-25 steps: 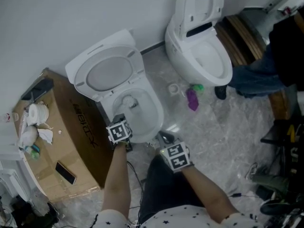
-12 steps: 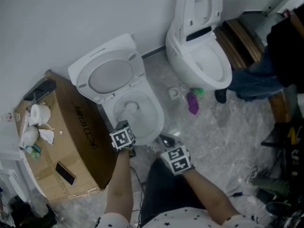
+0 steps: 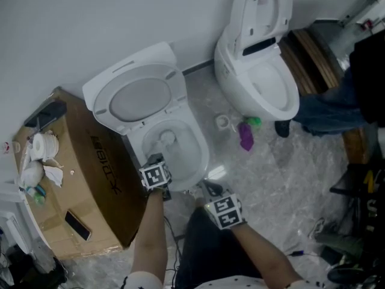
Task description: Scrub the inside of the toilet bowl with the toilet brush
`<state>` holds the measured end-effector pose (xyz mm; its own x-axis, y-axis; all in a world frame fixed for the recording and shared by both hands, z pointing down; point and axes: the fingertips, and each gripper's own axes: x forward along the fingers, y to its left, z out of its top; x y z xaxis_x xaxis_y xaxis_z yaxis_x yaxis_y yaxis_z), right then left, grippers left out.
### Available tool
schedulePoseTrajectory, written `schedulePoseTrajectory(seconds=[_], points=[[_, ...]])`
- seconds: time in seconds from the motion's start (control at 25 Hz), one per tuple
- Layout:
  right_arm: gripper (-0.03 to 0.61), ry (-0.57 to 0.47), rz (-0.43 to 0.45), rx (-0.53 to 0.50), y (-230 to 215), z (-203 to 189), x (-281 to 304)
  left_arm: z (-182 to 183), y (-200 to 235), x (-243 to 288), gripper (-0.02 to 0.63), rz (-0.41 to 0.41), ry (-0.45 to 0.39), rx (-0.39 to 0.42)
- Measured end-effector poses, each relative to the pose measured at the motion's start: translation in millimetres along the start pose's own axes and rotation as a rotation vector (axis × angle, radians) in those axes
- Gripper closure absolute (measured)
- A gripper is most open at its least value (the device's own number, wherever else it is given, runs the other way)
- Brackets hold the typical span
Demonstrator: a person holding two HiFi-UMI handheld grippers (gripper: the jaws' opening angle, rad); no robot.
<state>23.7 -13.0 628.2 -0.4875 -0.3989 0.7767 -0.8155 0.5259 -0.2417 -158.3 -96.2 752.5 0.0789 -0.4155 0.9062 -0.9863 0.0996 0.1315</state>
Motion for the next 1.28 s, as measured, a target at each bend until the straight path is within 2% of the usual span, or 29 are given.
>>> schedulePoseTrajectory(seconds=[0.56,1.28], points=[[0.572,0.011,0.007,0.018,-7,-3,11,12,6,14,0.46,0.029,-0.009,0.042],[0.572,0.02,0.011,0.0,2,0,15,-10,40,7,0.46,0.081,0.036,0.043]])
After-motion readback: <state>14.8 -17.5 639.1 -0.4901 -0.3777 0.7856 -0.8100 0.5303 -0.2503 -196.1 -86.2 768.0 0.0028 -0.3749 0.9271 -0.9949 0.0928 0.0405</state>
